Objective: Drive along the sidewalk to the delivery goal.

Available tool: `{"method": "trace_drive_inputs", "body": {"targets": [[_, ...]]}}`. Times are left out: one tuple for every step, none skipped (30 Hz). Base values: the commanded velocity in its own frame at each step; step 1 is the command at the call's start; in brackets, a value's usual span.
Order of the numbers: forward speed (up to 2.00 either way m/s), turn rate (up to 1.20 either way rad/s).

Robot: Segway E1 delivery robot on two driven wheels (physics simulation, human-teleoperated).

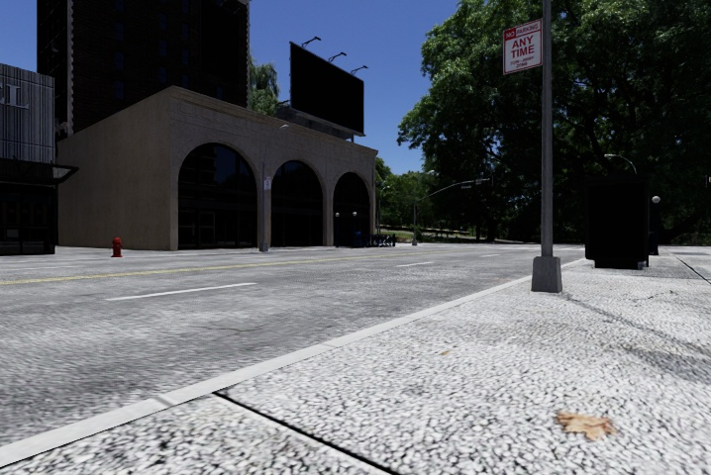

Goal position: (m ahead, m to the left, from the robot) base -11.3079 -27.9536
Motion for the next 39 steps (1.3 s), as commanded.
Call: {"method": "trace_drive_inputs", "body": {"targets": [[0.0,0.0],[0.0,0.0],[0.0,0.0],[0.0,0.0],[0.0,0.0],[0.0,0.0],[0.0,0.0],[0.0,0.0],[0.0,0.0],[0.0,0.0],[0.0,0.0],[0.0,0.0],[0.0,0.0],[0.0,0.0],[0.0,0.0],[0.0,0.0],[0.0,0.0],[0.0,0.0],[0.0,0.0],[0.0,0.0],[0.0,0.0],[0.0,0.0],[0.0,0.0],[0.0,0.0],[0.0,0.0],[0.0,0.0],[0.0,0.0],[0.0,0.0],[0.0,0.0],[0.0,0.0],[0.0,-0.42],[0.0,-0.42],[0.0,-0.88],[0.0,-1.06],[0.0,-1.12],[0.0,-1.12],[0.0,-1.2],[0.0,-1.2],[0.0,-1.2]]}}
